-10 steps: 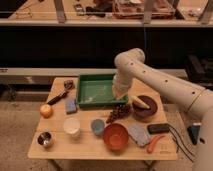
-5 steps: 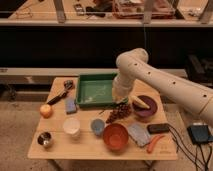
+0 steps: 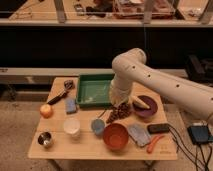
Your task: Place fork in plastic cup
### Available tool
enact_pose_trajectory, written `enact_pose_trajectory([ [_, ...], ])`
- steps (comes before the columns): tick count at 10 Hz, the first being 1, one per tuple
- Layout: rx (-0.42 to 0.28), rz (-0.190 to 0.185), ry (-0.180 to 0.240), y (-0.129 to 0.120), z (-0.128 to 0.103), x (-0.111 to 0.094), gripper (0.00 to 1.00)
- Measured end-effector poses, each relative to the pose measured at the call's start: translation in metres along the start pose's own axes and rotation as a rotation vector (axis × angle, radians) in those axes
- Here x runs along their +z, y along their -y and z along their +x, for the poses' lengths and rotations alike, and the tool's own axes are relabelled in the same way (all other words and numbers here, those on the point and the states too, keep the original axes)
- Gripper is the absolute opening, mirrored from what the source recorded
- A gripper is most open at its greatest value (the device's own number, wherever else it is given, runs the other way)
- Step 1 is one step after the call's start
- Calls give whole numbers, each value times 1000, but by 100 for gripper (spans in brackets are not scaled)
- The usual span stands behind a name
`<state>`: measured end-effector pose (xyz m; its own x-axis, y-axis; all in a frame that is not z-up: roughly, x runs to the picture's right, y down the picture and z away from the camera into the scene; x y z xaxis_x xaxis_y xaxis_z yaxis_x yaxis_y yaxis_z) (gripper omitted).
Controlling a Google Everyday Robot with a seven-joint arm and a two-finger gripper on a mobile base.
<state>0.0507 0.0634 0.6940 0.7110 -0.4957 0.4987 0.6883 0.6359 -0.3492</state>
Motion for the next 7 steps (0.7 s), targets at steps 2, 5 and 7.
enact_pose_trajectory([
  [2,-26,-15,-4,2,-19,6,12],
  [5,-60,-44,-15,7,-36,21,12],
  [7,-83,-67,-23,11,-45,32,12],
])
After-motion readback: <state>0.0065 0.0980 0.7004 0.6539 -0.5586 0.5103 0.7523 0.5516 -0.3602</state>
